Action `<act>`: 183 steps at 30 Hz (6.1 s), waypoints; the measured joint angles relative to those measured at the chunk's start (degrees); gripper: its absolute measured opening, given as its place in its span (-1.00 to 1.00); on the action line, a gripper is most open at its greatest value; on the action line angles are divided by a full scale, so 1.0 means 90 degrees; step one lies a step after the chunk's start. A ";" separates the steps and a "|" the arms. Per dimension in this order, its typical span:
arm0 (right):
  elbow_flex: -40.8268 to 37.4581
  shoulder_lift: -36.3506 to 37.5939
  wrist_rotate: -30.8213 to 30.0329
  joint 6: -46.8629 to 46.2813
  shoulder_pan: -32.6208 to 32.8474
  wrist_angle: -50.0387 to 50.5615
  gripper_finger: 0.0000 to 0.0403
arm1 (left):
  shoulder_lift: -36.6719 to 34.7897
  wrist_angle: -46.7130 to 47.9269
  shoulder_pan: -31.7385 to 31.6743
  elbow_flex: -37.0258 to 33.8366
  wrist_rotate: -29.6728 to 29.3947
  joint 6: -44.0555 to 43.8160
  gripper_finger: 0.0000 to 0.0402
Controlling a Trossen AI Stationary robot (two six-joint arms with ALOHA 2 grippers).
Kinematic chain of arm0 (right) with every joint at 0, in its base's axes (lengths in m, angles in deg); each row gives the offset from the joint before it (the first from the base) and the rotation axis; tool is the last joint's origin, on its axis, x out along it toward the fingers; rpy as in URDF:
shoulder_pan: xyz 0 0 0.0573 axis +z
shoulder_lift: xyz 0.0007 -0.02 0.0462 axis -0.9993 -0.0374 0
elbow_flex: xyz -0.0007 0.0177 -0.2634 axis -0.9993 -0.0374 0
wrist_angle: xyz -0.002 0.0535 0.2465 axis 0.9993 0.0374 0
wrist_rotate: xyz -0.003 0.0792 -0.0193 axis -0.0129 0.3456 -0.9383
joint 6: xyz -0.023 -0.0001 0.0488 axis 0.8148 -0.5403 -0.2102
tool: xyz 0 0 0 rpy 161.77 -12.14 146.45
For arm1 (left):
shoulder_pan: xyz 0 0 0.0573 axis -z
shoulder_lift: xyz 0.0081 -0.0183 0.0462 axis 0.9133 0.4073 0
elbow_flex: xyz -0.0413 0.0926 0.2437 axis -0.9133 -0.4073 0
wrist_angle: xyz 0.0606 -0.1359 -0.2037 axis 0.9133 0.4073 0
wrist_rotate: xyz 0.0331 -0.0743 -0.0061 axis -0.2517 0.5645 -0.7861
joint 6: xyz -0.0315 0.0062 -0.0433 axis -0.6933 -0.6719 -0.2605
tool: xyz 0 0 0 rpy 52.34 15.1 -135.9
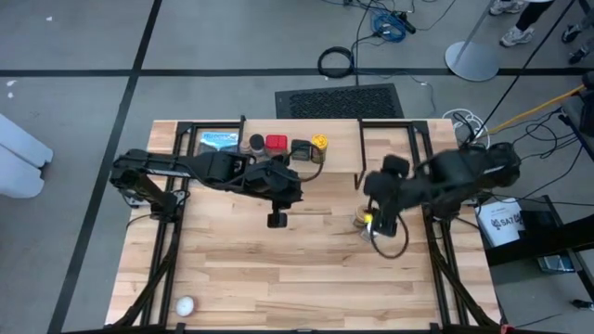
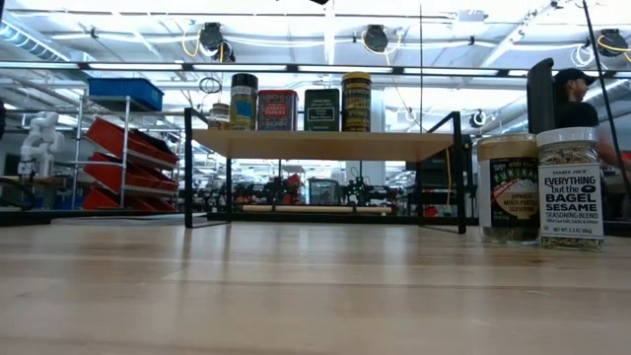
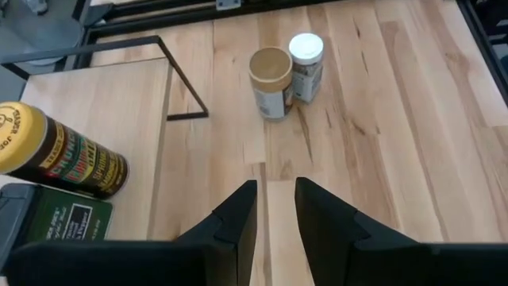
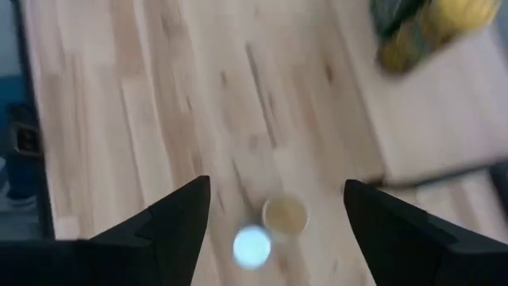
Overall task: Shelf spices
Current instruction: Put the white seasoning bottle on the shelf
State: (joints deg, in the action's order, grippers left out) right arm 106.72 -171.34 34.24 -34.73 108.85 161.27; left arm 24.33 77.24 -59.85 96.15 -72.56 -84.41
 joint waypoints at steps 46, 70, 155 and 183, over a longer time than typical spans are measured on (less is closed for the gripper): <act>-0.6091 0.1047 0.1238 -0.2905 0.0159 -0.3186 0.56 | 0.0010 -0.0271 0.0704 -0.0005 0.0000 -0.0673 -0.52; -0.6044 0.0765 0.2071 -0.2306 -0.0237 -0.3636 0.00 | 0.0013 -0.0240 0.0703 -0.0006 -0.0029 -0.0668 -0.52; 0.0740 -0.2185 0.2756 0.6831 -0.5088 -0.0467 0.00 | 0.0005 0.0226 0.0528 -0.0007 -0.0916 -0.0337 -0.52; 0.0728 -0.2202 0.3036 0.6880 -0.5154 -0.0885 0.12 | 0.0005 0.0231 0.0528 -0.0005 -0.0913 -0.0338 -0.52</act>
State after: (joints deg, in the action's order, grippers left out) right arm 113.28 -191.15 61.56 27.18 62.47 153.31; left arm 24.38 79.32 -55.09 96.11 -80.78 -87.45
